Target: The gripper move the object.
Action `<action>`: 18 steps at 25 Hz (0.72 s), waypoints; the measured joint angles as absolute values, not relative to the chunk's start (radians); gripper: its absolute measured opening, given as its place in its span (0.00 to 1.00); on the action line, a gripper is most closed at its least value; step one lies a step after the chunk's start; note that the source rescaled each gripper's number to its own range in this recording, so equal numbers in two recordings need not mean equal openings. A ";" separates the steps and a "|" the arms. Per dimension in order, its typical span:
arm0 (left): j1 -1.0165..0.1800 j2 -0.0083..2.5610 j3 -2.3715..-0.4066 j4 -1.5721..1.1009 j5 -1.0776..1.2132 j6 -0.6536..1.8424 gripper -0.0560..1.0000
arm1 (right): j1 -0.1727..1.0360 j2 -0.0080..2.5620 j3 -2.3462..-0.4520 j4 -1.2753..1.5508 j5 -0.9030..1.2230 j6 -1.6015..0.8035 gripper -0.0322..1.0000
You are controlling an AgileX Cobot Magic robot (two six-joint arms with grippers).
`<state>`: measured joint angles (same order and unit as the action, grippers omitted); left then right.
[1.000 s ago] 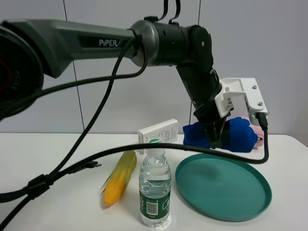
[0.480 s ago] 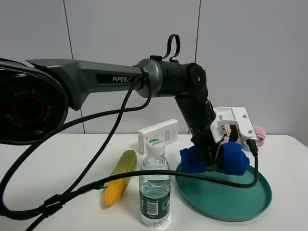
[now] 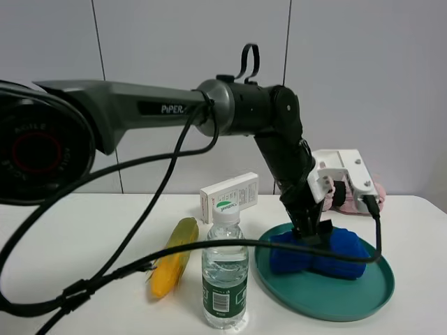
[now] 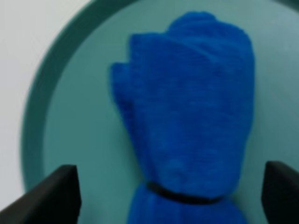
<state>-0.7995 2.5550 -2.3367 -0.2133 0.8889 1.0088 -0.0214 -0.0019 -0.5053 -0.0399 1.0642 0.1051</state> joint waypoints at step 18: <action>-0.442 1.702 -1.972 0.158 1.203 0.540 0.70 | -0.021 -0.002 -0.505 -0.040 1.064 0.105 1.00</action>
